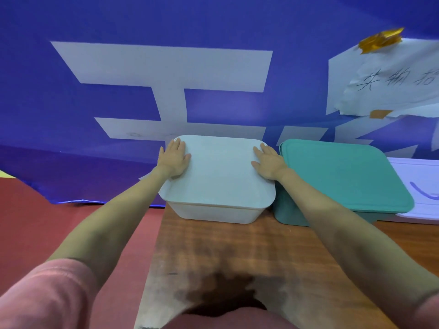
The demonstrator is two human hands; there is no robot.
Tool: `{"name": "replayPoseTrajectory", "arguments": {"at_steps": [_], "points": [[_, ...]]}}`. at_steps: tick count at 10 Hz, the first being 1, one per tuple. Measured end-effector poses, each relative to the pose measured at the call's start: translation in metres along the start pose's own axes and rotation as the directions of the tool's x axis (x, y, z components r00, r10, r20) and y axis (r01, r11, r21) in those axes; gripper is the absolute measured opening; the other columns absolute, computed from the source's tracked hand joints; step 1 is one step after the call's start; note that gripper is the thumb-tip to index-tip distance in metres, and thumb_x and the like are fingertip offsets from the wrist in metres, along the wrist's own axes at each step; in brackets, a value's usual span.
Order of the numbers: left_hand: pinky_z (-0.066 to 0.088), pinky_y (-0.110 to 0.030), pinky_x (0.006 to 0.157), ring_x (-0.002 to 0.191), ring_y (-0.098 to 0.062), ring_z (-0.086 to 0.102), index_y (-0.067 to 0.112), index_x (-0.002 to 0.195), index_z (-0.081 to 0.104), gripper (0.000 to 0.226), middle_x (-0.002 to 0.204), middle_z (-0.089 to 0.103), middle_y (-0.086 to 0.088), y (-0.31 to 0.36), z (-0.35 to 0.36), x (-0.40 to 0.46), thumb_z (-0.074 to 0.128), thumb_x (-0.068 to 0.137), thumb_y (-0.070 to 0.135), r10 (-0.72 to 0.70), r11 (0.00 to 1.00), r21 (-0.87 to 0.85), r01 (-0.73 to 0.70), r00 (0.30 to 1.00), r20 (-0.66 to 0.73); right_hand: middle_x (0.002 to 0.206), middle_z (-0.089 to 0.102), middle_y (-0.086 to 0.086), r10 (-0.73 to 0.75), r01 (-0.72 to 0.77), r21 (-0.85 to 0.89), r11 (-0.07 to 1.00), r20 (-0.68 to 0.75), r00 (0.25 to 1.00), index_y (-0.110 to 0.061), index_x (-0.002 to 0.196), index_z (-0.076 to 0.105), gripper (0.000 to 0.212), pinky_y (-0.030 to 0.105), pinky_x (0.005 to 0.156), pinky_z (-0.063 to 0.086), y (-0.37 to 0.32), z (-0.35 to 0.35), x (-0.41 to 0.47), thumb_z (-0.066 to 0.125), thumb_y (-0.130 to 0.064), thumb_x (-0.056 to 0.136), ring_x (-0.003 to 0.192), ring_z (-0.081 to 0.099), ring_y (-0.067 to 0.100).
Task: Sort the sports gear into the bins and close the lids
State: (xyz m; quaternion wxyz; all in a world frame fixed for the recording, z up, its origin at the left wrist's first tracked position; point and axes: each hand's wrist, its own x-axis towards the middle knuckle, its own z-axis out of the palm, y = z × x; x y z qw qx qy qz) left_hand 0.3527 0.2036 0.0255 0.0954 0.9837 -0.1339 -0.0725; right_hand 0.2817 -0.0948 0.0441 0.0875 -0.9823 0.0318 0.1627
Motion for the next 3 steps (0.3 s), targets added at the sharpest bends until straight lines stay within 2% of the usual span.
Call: {"name": "replayPoseTrajectory", "arguments": {"at_steps": [1, 2, 3], "points": [[0.017, -0.056, 0.113, 0.144, -0.028, 0.016, 0.010, 0.146, 0.025, 0.053, 0.156, 0.020, -0.008, 0.012, -0.007, -0.012, 0.034, 0.100, 0.035, 0.017, 0.999, -0.041, -0.018, 1.000, -0.013, 0.160, 0.002, 0.005, -0.014, 0.010, 0.091, 0.996, 0.046, 0.999, -0.016, 0.151, 0.011, 0.065, 0.043, 0.118, 0.014, 0.007, -0.007, -0.006, 0.037, -0.043, 0.099, 0.147, 0.005, 0.023], [0.019, -0.050, 0.115, 0.145, -0.027, 0.017, 0.010, 0.148, 0.026, 0.054, 0.157, 0.021, -0.009, 0.021, -0.004, -0.029, 0.037, 0.101, 0.034, 0.053, 0.984, -0.166, -0.069, 0.993, -0.102, 0.151, 0.029, 0.015, -0.027, 0.056, 0.221, 0.974, -0.131, 0.991, -0.005, 0.145, 0.028, 0.056, 0.042, 0.113, 0.024, 0.010, -0.010, -0.019, 0.043, -0.032, 0.099, 0.139, 0.026, 0.031], [0.020, -0.043, 0.117, 0.143, -0.029, 0.023, 0.006, 0.145, 0.032, 0.052, 0.154, 0.029, -0.013, 0.028, -0.007, -0.039, 0.041, 0.100, 0.031, 0.050, 0.947, -0.304, -0.098, 0.985, -0.163, 0.126, 0.051, 0.019, -0.052, 0.136, 0.282, 0.950, -0.286, 0.957, -0.003, 0.131, 0.046, 0.042, 0.042, 0.102, 0.035, 0.016, -0.013, -0.037, 0.050, -0.023, 0.095, 0.122, 0.043, 0.037]]}}
